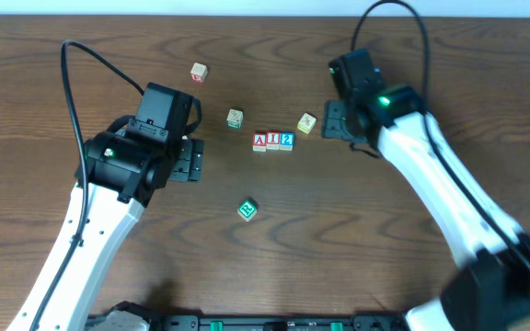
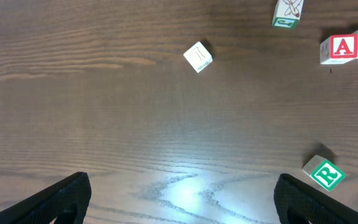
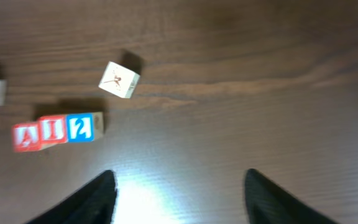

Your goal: Spell out Ai2

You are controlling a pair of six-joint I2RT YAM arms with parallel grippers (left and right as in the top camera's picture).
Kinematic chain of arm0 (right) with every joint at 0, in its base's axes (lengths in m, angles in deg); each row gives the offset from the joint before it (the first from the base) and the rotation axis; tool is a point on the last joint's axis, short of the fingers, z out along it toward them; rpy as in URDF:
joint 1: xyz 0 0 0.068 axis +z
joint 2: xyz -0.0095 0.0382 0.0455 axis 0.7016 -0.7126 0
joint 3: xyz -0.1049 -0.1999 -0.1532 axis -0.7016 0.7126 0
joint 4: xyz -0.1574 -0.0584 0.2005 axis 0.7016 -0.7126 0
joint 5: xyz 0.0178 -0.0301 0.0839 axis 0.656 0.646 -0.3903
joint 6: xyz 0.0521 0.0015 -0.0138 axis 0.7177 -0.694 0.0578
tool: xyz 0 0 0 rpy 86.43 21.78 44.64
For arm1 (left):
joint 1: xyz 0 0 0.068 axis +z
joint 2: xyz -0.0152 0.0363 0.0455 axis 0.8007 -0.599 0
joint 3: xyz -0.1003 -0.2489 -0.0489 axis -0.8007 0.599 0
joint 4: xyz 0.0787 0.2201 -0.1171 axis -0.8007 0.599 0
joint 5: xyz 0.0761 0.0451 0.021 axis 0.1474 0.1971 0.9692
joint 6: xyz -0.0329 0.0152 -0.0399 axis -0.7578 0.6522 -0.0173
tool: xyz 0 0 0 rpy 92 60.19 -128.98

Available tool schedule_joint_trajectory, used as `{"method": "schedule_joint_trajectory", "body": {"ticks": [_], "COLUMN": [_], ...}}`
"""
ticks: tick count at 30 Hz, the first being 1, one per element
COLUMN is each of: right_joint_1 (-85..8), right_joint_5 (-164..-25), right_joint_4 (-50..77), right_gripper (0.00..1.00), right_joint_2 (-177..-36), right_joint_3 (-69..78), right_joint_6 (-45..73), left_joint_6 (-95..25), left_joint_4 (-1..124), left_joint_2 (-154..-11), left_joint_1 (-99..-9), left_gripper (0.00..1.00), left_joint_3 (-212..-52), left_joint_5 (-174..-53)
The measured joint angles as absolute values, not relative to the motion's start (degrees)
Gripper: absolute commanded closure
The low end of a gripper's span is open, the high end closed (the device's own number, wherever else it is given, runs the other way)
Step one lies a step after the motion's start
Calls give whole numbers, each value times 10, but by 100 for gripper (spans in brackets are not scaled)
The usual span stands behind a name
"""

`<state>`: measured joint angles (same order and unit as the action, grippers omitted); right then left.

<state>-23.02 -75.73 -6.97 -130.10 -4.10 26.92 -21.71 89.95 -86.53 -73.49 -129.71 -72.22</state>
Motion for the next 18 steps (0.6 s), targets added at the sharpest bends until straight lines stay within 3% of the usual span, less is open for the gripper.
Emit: {"method": "schedule_joint_trajectory", "body": {"ticks": [1, 3, 11, 18], "right_joint_1": [-230, -230, -238, -252], "right_joint_5": [-756, -752, -744, -806], "right_joint_4": [-63, -49, 62, 303], "right_gripper": [27, 1, 1, 1], "right_joint_2": [-1276, -1222, -1055, -979], "right_joint_3": [-26, 15, 156, 284], "right_joint_6": [266, 258, 243, 48], "left_joint_6": [-217, -217, -217, -217], "left_joint_4": [900, 900, 900, 900], "left_joint_2": [-865, -865, -865, -865], "left_joint_1": [-735, -735, -735, -735], "left_gripper": [5, 5, 5, 5], "left_joint_3": [-1297, -1297, -1297, -1297], "left_joint_5": [-722, -722, -722, -722]}}
